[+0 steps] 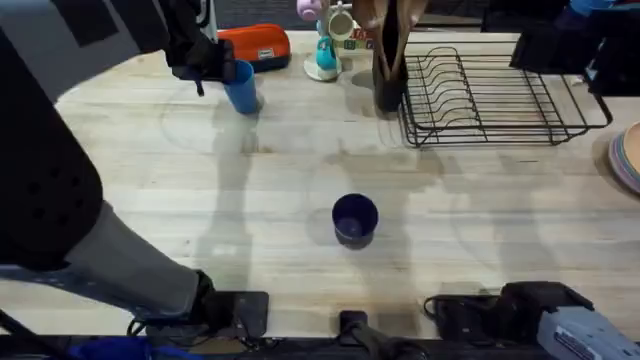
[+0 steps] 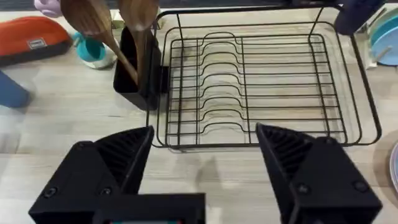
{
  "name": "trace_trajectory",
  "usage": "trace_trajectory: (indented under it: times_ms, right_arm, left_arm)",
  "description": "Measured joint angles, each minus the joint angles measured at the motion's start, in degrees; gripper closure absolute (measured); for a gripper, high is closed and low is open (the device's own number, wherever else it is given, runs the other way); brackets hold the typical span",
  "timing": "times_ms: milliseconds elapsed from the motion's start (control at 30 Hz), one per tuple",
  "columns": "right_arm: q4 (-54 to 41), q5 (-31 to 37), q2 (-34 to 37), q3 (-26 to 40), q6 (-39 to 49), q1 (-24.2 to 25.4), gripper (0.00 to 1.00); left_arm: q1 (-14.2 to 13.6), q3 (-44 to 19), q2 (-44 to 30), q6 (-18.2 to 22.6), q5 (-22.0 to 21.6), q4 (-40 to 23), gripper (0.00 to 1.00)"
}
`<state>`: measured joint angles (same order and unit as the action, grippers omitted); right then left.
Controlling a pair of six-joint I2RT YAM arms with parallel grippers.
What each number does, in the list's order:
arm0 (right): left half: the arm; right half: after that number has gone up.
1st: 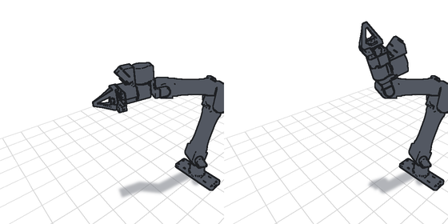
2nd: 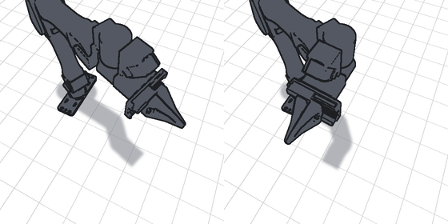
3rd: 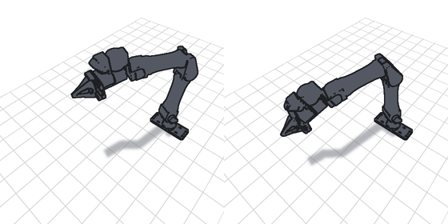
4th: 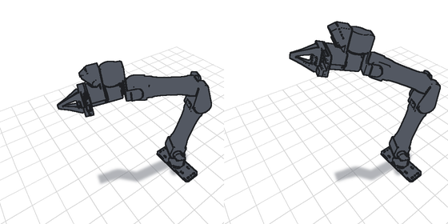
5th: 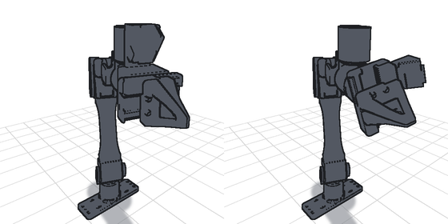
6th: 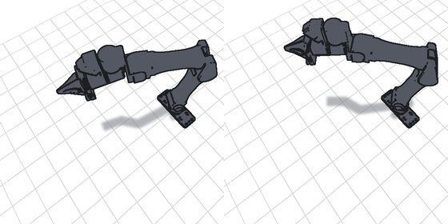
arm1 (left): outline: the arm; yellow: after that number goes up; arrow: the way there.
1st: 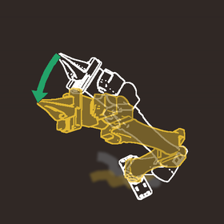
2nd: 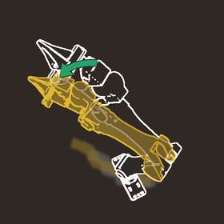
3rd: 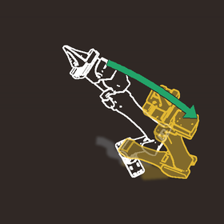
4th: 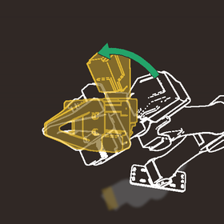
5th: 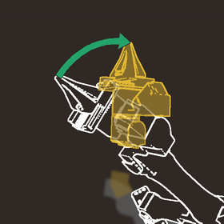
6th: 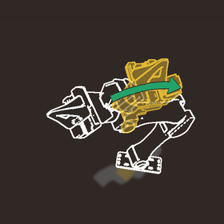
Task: Pick up the cup on the table and put them onto the rack.
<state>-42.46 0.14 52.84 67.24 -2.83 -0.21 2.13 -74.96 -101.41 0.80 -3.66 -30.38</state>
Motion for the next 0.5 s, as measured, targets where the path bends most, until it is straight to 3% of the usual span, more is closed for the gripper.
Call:
trace_trajectory:
  times_ms: [233,500]
  right_arm:
    - [0.04,0.00,-0.02,0.00,0.00,0.00,0.005]
    - [0.04,0.00,0.00,0.01,0.00,0.00,0.005]
  left_arm:
    - [-0.77,0.00,0.53,-0.17,-0.07,-0.10,0.958]
    - [-6.79,-1.64,7.07,-0.15,-0.44,-0.71,0.958]
